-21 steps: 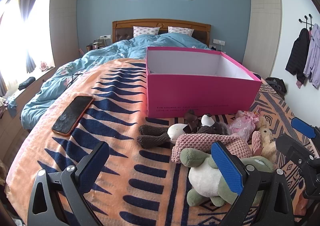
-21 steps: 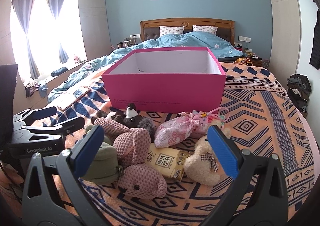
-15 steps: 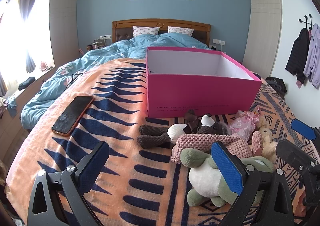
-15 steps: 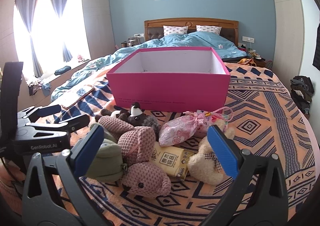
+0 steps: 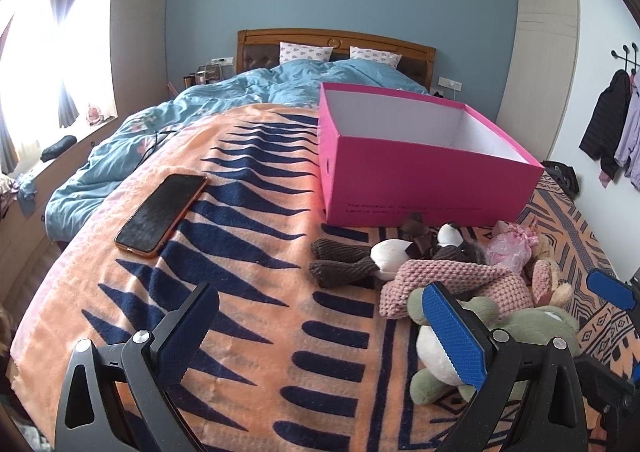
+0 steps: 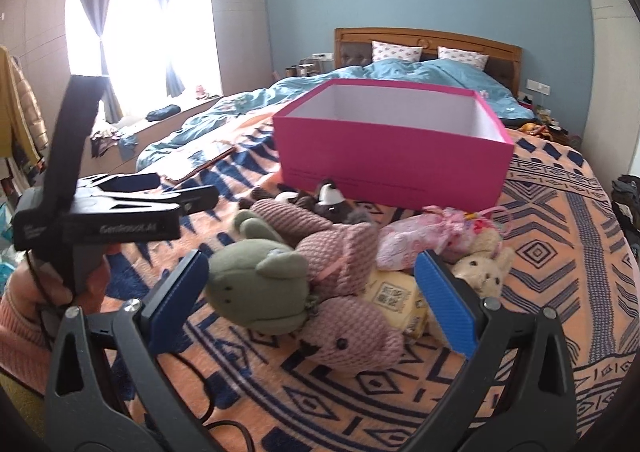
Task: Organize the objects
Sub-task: 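Grasp the green frog plush with right gripper while left grasps green-white plush, then lift both held plushes and carry them over the pink box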
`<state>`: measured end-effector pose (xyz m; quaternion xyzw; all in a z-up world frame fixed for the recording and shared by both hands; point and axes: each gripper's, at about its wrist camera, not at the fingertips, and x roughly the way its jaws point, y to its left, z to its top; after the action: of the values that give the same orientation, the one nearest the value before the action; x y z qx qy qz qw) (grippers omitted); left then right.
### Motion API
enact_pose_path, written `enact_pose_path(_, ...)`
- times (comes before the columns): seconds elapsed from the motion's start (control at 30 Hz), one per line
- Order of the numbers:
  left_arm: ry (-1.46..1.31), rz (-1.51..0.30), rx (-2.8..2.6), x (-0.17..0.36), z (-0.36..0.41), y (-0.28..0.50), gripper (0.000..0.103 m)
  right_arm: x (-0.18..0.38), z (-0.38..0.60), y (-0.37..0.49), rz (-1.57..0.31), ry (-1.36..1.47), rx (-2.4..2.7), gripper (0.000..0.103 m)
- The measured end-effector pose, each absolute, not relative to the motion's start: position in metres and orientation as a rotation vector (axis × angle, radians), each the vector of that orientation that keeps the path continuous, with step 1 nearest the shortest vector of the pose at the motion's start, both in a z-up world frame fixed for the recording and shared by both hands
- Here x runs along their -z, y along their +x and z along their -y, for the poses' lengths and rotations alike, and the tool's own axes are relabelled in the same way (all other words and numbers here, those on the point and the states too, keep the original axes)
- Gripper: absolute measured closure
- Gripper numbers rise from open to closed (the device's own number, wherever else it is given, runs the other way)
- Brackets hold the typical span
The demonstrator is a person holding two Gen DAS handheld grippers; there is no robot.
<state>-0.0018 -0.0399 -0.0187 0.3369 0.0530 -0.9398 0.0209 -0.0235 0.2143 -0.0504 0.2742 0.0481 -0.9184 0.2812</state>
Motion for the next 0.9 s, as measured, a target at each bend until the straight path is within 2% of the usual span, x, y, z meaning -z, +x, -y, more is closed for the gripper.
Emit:
enact_pose_path(0.13, 1.065, -0.171, 2.900, 0.024, 0.047, -0.004, 0.000, 0.053, -0.205, -0.015, -0.174, 0.714, 2.399, 0.005)
enact_pose_path(0.2, 1.083, -0.185, 2.897, 0.028, 0.050, -0.005, 0.000, 0.055, -0.198, -0.013, -0.197, 0.713, 2.382, 0.012)
enact_pose_path(0.27, 1.101, -0.190, 2.892, 0.032, 0.052, -0.005, 0.000, 0.059, -0.191, -0.015, -0.215, 0.738, 2.368, 0.024)
enact_pose_path(0.43, 1.124, -0.183, 2.900, 0.038, 0.053, -0.006, 0.000, 0.065, -0.186, -0.024, -0.210, 0.780, 2.352, 0.041)
enact_pose_path(0.57, 1.140, -0.204, 2.934, 0.040, 0.055, -0.006, 0.000, 0.061, -0.188, -0.026, -0.199, 0.772, 2.334, 0.044)
enact_pose_path(0.9, 1.252, -0.359, 3.237, 0.031, 0.048, -0.001, 0.000, 0.017, -0.219, -0.053, 0.050, 0.722, 2.267, 0.045)
